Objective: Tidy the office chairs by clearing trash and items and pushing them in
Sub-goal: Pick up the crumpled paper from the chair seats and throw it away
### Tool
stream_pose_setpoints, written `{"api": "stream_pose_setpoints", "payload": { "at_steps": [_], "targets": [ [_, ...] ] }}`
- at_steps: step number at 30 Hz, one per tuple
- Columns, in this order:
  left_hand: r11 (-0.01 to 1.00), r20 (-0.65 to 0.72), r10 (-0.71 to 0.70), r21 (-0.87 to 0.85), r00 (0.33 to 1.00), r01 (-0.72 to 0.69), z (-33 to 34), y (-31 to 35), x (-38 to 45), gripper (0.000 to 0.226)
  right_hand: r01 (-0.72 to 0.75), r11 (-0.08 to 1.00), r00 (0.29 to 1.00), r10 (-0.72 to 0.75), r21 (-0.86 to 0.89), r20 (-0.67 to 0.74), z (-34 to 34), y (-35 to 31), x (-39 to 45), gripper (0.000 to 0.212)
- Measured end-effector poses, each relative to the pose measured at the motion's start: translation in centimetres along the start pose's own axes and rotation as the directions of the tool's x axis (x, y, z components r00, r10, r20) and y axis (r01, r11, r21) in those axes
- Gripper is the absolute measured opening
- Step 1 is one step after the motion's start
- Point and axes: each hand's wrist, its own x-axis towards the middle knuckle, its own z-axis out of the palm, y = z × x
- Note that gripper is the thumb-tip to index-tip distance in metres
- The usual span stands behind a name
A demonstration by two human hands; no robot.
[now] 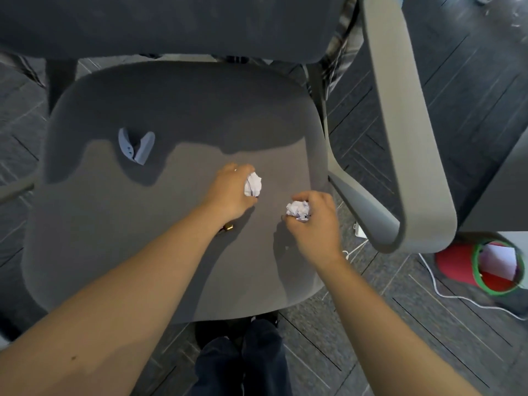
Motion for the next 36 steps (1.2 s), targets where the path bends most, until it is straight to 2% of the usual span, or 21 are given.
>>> {"api": "stream_pose_setpoints", "payload": {
  "at_steps": [4, 9, 15, 20, 25, 28, 31, 36],
  "targets": [
    [0.984, -0.151, -0.077, -0.172, 0.986, 0.051, -2.2, 0.5, -1.4, 0.043, -0.009, 0.998, 1.0, 0.008, 0.062, 0.021, 0.1, -1.9, -0.5, 0.025],
    [0.954, -0.328, -0.142, -0.297, 0.934, 0.041, -6.9, 2.1, -5.3, 0.037, 0.074, 0.983, 0.996, -0.08, 0.167, 0.029, -0.4, -6.4, -2.9, 0.022],
    [0.936, -0.356, -0.021, -0.336, 0.934, -0.107, -12.7, 5.9, -11.1, 0.041, 0.203, 0.954, 0.973, -0.171, 0.221, -0.155, -4.4, -12.2, -7.5, 0.019],
    [0.9, -0.355, 0.144, -0.341, 0.924, -0.272, -16.2, 10.0, -16.4, 0.045, 0.245, 0.939, 0.942, -0.171, 0.243, -0.29, -10.1, -15.3, -12.7, 0.014],
    [0.859, -0.294, 0.319, -0.313, 0.901, -0.406, -17.2, 15.8, -20.7, 0.016, 0.242, 0.94, 0.887, -0.114, 0.24, -0.447, -16.5, -15.6, -17.4, 0.015],
    [0.811, -0.251, 0.435, -0.307, 0.865, -0.498, -16.2, 20.3, -22.9, 0.012, 0.235, 0.937, 0.84, -0.063, 0.257, -0.539, -20.9, -13.8, -20.2, 0.021],
    [0.772, -0.175, 0.532, -0.302, 0.828, -0.56, -13.8, 25.4, -25.3, 0.01, 0.218, 0.946, 0.788, -0.026, 0.239, -0.615, -25.7, -10.6, -23.9, 0.013],
    [0.689, -0.061, 0.681, -0.285, 0.73, -0.666, -7.0, 34.3, -30.9, 0.01, 0.175, 0.952, 0.659, 0.077, 0.252, -0.748, -33.6, -3.6, -31.7, 0.014]
  ]
}}
